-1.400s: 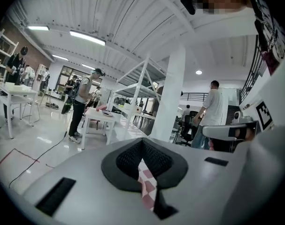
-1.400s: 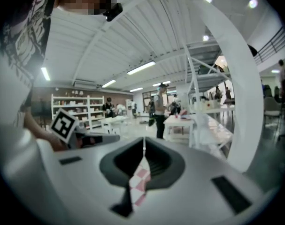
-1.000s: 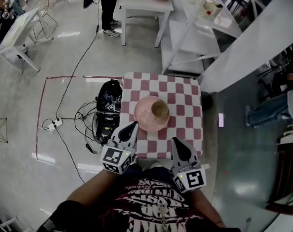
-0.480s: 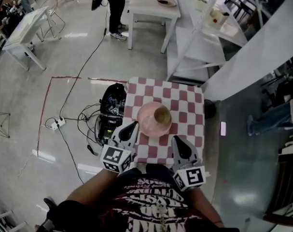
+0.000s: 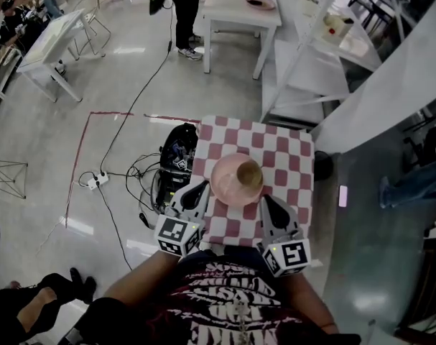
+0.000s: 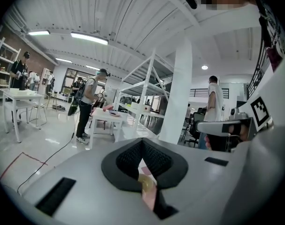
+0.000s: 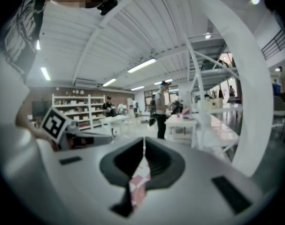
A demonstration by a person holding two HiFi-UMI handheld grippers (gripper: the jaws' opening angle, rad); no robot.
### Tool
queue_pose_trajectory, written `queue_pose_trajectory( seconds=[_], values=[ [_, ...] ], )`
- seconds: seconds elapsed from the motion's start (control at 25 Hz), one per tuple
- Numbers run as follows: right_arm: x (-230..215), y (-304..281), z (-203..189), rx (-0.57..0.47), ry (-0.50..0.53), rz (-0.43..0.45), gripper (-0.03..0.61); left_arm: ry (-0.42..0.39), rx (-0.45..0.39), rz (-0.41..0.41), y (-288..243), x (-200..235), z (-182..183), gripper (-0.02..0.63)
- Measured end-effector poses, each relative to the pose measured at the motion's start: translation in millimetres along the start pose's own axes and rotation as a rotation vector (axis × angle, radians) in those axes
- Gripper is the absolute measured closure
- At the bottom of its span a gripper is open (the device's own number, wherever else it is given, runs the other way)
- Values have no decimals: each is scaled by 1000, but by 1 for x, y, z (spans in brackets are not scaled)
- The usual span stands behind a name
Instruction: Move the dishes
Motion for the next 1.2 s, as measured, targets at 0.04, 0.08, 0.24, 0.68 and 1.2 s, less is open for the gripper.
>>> queue_pose_trajectory(
  seconds=[0.04, 0.08, 0.24, 0.68, 1.2],
  values=[
    [-3, -1, 0, 0, -3, -1, 545, -5, 3, 5, 0, 1, -1, 588],
    [-6, -3, 1, -3, -5, -2, 544, -15, 4, 10, -1, 4, -1, 588],
    [-15, -10, -2, -14, 13, -5, 545, -21, 35, 45, -9, 22, -6, 588],
    [-10, -40, -31, 78, 74, 46, 545, 122, 155, 37, -48, 44, -34, 588],
    [-31, -41, -80, 206, -67, -64, 545, 150, 205, 74, -13, 56, -71, 588]
  ],
)
Point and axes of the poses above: the fingertips, and each gripper's own axes: y backward along the fingers, x to its left, z out of its top, the point moved 1 cm from there along y, backward along the fingers, and after that the axes turned 5 degrees about y, right-handed, at the moved point
